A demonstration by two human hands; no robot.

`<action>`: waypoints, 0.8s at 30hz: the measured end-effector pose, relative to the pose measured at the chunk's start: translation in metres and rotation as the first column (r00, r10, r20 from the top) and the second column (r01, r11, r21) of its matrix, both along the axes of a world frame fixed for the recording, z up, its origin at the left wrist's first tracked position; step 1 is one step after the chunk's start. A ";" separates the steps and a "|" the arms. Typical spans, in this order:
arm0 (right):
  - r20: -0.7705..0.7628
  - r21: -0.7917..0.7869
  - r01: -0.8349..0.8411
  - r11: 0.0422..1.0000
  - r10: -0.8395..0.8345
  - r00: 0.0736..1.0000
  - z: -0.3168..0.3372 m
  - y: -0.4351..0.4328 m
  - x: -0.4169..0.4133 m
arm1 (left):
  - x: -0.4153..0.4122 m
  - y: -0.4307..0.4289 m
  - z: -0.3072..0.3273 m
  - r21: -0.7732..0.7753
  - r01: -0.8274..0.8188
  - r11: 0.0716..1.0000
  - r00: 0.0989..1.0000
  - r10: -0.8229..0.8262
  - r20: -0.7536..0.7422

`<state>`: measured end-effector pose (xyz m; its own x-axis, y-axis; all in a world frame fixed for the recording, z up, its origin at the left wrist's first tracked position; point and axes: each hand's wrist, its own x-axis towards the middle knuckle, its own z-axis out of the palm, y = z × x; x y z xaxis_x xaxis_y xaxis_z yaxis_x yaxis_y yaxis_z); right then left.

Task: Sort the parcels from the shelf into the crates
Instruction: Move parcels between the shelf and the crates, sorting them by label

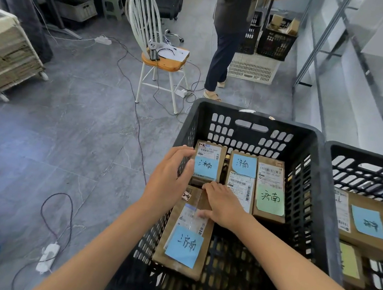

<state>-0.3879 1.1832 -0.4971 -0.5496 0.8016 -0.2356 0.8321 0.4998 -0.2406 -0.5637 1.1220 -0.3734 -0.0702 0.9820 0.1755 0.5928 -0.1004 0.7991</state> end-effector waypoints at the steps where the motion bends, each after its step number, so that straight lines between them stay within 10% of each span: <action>1: -0.017 0.014 0.007 1.000 -0.007 1.000 0.004 0.000 0.000 | 0.000 0.000 0.000 -0.001 0.005 1.000 1.000 -0.005 -0.005; 24: -0.120 0.332 0.520 0.787 -0.511 0.851 0.225 -0.131 0.062 | 0.019 -0.012 0.082 0.100 0.558 0.824 0.786 -0.487 -0.380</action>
<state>-0.3261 1.0522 -0.2722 -0.0333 0.9932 0.1119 0.9860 0.0510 -0.1587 -0.5444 1.1103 -0.2917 0.5395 0.7919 0.2861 0.6214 -0.6037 0.4993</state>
